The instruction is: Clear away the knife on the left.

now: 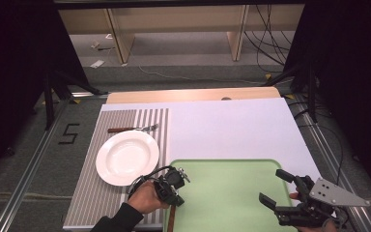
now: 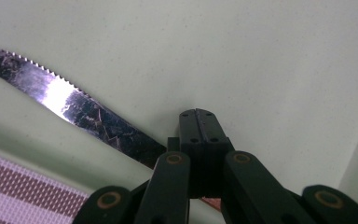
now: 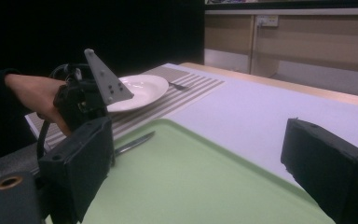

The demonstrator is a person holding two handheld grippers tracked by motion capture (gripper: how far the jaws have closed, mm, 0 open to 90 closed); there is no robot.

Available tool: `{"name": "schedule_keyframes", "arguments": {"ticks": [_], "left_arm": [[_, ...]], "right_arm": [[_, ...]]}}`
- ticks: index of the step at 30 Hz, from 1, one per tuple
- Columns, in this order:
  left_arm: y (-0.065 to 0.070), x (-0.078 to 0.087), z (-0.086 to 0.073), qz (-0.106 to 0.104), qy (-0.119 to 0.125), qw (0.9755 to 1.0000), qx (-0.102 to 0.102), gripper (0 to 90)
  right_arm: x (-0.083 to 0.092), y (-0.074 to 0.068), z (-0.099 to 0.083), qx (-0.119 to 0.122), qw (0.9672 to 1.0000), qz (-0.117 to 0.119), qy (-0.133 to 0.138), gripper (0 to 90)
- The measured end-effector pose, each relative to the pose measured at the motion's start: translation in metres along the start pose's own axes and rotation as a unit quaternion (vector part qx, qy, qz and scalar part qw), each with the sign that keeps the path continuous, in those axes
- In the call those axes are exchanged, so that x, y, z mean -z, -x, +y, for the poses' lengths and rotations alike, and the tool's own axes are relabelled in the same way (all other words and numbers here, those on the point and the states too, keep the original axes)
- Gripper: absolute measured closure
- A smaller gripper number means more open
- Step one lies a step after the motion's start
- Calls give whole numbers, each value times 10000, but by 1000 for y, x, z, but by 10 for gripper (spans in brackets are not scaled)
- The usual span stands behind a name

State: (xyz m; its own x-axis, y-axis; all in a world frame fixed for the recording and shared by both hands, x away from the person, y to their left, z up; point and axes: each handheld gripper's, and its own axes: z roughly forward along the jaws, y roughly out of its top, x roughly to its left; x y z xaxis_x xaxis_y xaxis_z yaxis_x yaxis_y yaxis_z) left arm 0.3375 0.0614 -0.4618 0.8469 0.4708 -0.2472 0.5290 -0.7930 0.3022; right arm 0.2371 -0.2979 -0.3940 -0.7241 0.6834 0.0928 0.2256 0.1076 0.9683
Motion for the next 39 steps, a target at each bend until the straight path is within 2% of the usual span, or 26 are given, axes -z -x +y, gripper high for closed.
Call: {"name": "schedule_keyframes", "arguments": {"ticks": [6,11,16,18,20,21,24,26,28,33,39], "left_arm": [[-2,3,-3,-19,-94,10000,-24,895],[-9,8,-8,-81,5,9999,67,895],[-8,7,-8,-47,34,10000,37,894],[-8,9,-8,-136,129,9998,40,889],[-7,10,-8,-157,229,9996,19,836],[-7,10,-7,-167,266,9995,10,772],[-6,11,-6,-322,343,9989,-15,677],[-5,13,-6,-361,520,9980,-37,599],[-4,14,-6,-471,595,9971,-81,540],[1,14,-6,-384,706,9967,-139,374],[2,17,-6,-257,852,9960,-124,262]], "right_arm": [[0,0,0,3,10000,-2,1,105],[0,0,0,9,10000,8,4,105],[0,1,0,9,10000,3,-13,105],[1,0,0,10,10000,4,-15,105],[1,0,0,22,10000,-1,-15,105],[1,0,0,20,10000,0,-18,105],[0,0,0,14,10000,5,-8,105],[0,0,0,23,10000,-1,-18,105],[0,0,0,18,10000,6,-6,105],[0,0,0,20,10000,10,-1,105],[0,0,0,29,10000,11,-6,105]]}}
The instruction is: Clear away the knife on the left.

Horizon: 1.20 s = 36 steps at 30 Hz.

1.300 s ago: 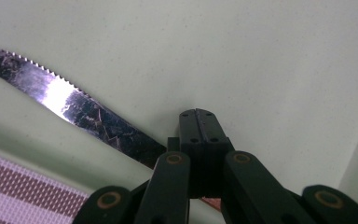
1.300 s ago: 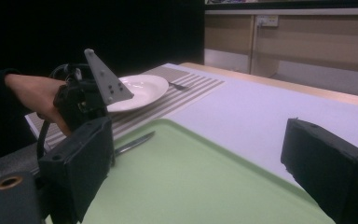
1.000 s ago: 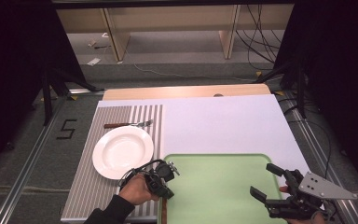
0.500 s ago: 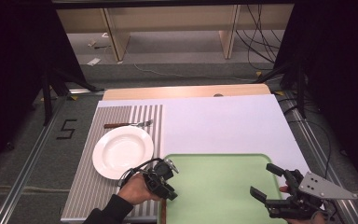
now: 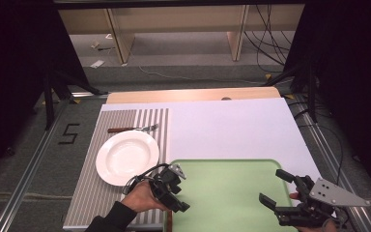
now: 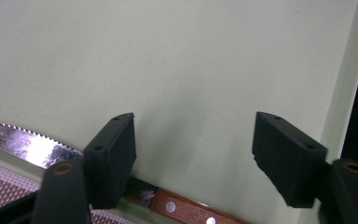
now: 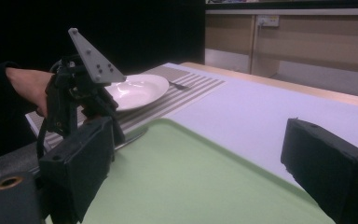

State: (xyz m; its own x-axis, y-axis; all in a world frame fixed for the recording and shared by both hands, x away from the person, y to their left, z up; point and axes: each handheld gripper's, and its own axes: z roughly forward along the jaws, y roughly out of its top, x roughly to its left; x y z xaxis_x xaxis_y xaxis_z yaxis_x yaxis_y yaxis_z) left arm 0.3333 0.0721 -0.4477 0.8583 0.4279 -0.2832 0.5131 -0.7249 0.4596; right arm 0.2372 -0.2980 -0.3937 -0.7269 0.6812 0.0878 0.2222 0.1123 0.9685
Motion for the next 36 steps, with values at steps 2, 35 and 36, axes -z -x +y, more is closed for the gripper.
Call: {"name": "schedule_keyframes", "arguments": {"ticks": [2,35,36], "left_arm": [[0,1,0,25,63,10000,3,247],[14,36,-13,480,1934,9797,-198,151],[14,37,-14,506,1992,9784,-212,151]], "right_arm": [[0,0,0,-1,10000,-3,1,105],[0,0,0,-6,10000,1,-23,105],[0,0,0,-6,10000,2,-24,105]]}}
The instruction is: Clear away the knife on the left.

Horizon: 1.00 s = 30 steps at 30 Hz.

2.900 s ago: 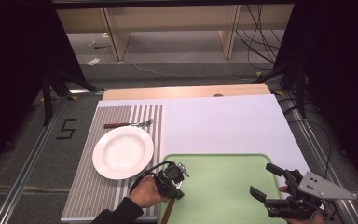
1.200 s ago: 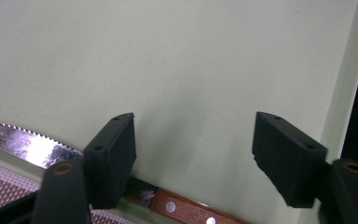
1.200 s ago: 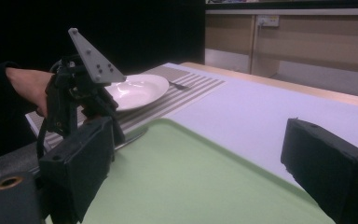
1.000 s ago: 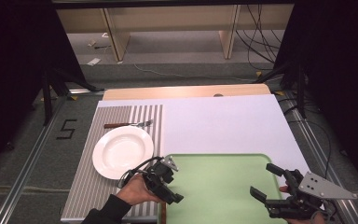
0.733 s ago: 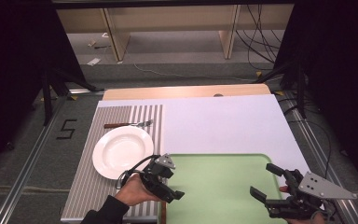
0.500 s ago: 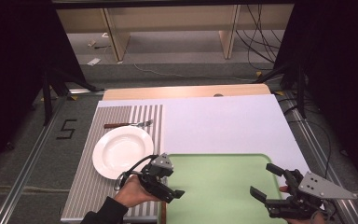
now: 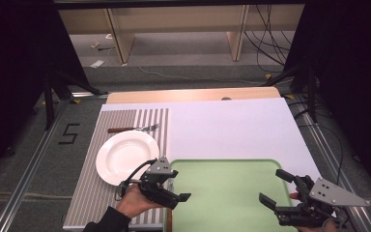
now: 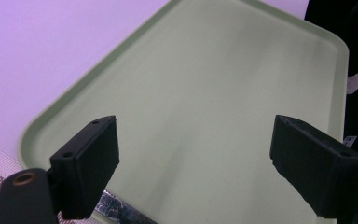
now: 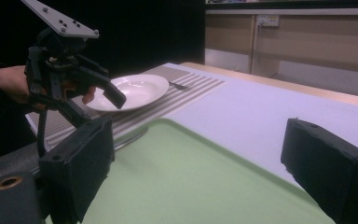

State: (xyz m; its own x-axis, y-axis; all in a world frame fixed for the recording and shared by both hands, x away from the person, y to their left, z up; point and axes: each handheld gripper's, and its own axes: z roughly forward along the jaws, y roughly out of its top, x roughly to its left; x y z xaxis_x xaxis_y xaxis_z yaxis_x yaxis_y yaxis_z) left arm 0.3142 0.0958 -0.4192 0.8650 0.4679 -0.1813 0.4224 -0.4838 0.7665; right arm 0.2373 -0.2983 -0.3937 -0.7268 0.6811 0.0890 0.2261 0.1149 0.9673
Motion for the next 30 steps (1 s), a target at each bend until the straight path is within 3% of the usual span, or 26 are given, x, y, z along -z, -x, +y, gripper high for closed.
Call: {"name": "schedule_keyframes", "arguments": {"ticks": [7,16,30], "left_arm": [[2,7,-3,91,340,9994,-29,151],[1,18,-8,290,748,9968,49,151],[3,27,-18,455,1011,9938,51,151]], "right_arm": [[0,0,0,-3,10000,-1,-3,105],[0,0,0,3,10000,0,4,106],[0,0,0,-6,10000,-2,1,105]]}}
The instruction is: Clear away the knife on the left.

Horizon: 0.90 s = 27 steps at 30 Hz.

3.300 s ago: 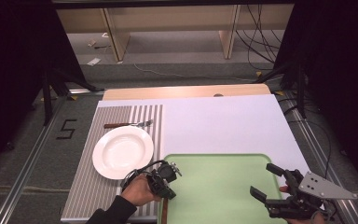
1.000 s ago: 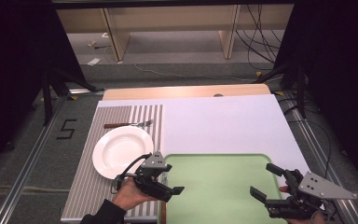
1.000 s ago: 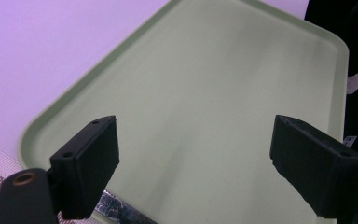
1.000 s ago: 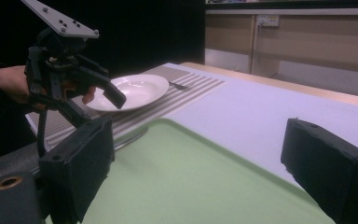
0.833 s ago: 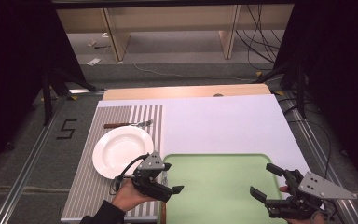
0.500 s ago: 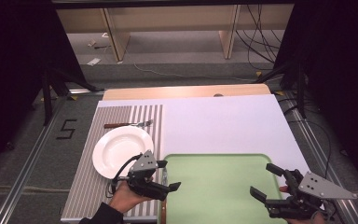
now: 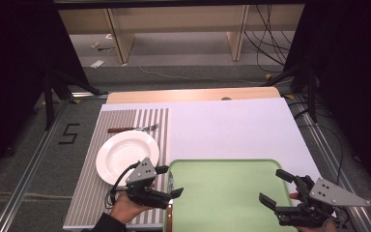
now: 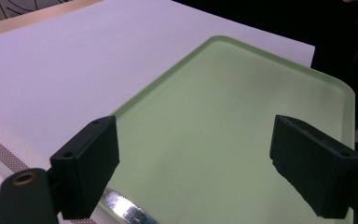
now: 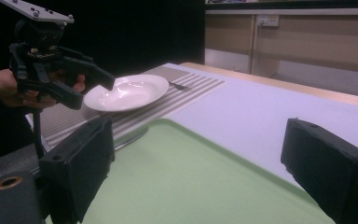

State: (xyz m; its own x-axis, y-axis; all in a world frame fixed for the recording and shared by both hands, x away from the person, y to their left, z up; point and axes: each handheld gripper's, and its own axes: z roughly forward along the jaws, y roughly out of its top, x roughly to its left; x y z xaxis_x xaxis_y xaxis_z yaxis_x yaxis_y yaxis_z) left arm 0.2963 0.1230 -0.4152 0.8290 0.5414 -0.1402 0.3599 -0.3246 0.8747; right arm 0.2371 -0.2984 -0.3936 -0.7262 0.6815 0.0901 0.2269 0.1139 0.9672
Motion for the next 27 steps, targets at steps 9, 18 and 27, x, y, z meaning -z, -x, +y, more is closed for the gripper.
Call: {"name": "schedule_keyframes", "arguments": {"ticks": [9,18,27], "left_arm": [[2,11,-5,101,294,9995,47,151],[4,18,-9,195,476,9986,93,151],[3,17,-8,173,516,9985,96,151]], "right_arm": [[0,0,0,5,10000,5,1,105],[0,0,0,-3,10000,0,-1,105],[0,0,0,6,10000,6,1,105]]}}
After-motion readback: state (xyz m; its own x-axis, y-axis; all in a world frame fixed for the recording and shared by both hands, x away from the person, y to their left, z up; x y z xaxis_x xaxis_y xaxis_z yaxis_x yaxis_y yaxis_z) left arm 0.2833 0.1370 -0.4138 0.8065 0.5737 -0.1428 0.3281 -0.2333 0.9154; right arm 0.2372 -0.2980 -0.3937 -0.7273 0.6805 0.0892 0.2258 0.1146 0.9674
